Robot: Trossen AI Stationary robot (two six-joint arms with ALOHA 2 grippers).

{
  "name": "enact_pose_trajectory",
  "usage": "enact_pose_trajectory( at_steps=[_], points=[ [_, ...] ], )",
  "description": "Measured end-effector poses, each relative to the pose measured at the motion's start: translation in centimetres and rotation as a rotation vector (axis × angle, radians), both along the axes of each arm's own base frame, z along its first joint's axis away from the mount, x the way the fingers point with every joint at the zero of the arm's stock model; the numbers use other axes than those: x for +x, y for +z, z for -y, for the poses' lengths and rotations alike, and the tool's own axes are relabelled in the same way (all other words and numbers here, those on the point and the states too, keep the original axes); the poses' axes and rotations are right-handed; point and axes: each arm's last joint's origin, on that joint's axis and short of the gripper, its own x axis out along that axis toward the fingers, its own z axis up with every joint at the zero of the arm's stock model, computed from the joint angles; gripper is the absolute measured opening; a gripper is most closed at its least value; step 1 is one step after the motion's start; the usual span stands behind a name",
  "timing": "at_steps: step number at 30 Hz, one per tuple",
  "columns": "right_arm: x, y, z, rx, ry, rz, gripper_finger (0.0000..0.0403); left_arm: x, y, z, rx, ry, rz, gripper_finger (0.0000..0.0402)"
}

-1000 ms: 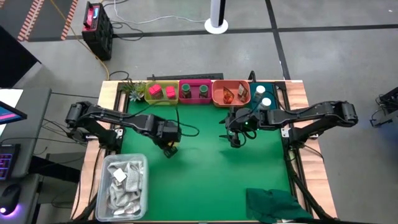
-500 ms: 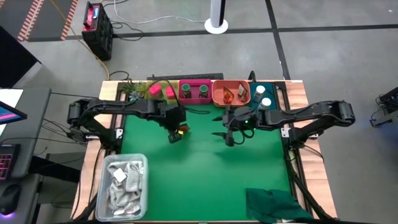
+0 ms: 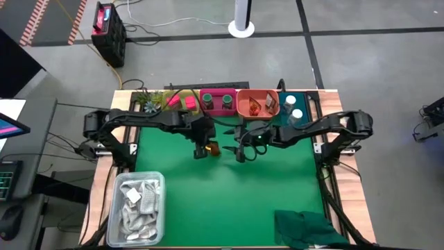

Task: Sort spices by type
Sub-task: Put the orange seasoning pack into the orange bin

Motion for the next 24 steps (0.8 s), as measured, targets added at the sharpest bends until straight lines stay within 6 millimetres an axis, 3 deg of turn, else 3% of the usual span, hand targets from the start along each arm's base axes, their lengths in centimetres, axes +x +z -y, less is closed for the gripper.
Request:
enact_pose_trajectory(
  at_steps=[14, 24],
  points=[
    [0.7, -0.2, 0.1, -0.009, 0.002, 0.04, 0.0226, 1.1, 0.8, -0.2, 0.073, -0.067, 0.133, 0.0],
    [0.6, -0.4, 0.5, -0.008, -0.01, 0.019, 0.0086, 1.5, 1.1, -0.2, 0.083, -0.067, 0.178, 0.0]
  ],
)
